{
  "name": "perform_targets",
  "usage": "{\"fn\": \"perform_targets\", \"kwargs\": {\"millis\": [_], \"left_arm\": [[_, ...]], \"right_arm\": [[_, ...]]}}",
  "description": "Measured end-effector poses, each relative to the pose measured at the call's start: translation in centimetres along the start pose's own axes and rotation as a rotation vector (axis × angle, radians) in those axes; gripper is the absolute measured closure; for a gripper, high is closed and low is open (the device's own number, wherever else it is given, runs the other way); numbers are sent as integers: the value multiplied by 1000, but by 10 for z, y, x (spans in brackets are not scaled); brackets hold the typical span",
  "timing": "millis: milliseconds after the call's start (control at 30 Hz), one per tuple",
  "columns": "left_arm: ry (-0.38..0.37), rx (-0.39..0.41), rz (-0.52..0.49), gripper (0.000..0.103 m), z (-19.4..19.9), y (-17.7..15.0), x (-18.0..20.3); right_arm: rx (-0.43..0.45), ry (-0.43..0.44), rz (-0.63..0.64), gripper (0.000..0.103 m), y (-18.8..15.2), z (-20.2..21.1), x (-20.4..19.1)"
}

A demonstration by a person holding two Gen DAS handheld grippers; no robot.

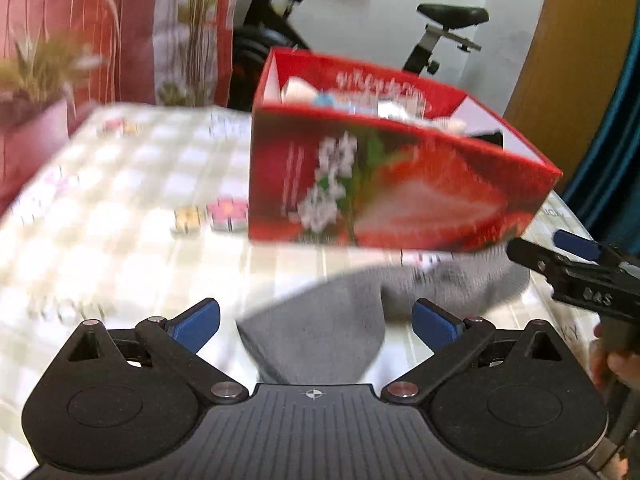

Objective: Organize soft objects
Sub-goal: 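Lower both grippers to the grey knit towel and close on it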

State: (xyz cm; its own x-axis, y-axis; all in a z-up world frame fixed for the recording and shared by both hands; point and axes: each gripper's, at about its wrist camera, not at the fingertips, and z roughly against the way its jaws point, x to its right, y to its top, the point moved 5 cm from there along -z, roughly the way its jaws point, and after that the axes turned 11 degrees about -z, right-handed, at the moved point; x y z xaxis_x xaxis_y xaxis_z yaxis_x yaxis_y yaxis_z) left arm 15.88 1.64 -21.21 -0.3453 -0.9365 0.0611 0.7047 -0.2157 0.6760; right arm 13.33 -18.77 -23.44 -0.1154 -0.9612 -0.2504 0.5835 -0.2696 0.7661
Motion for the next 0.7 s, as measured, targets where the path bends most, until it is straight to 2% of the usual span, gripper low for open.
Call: {"fn": "perform_targets", "kwargs": {"millis": [133,300,433,467,700], "left_arm": [[27,-32,-20,5,-6,-10,-3],[46,-36,-22,18,-13,-12,-6],[29,-61,-7,41,-22,-20,-10],[23,-65,-2,44,-25,-22,-11],[18,-45,-2,45,-27,-26,-11]], "right_arm": [[-29,-4,-23,13,-8,-8,2],[-42,-22,-80,19,-12,-17,8],[-56,-25,-108,22,-19,-22,11],[-60,-27,-108,23,-22,-23,12],[-90,-21,-113,28,-28,-29,15]]}}
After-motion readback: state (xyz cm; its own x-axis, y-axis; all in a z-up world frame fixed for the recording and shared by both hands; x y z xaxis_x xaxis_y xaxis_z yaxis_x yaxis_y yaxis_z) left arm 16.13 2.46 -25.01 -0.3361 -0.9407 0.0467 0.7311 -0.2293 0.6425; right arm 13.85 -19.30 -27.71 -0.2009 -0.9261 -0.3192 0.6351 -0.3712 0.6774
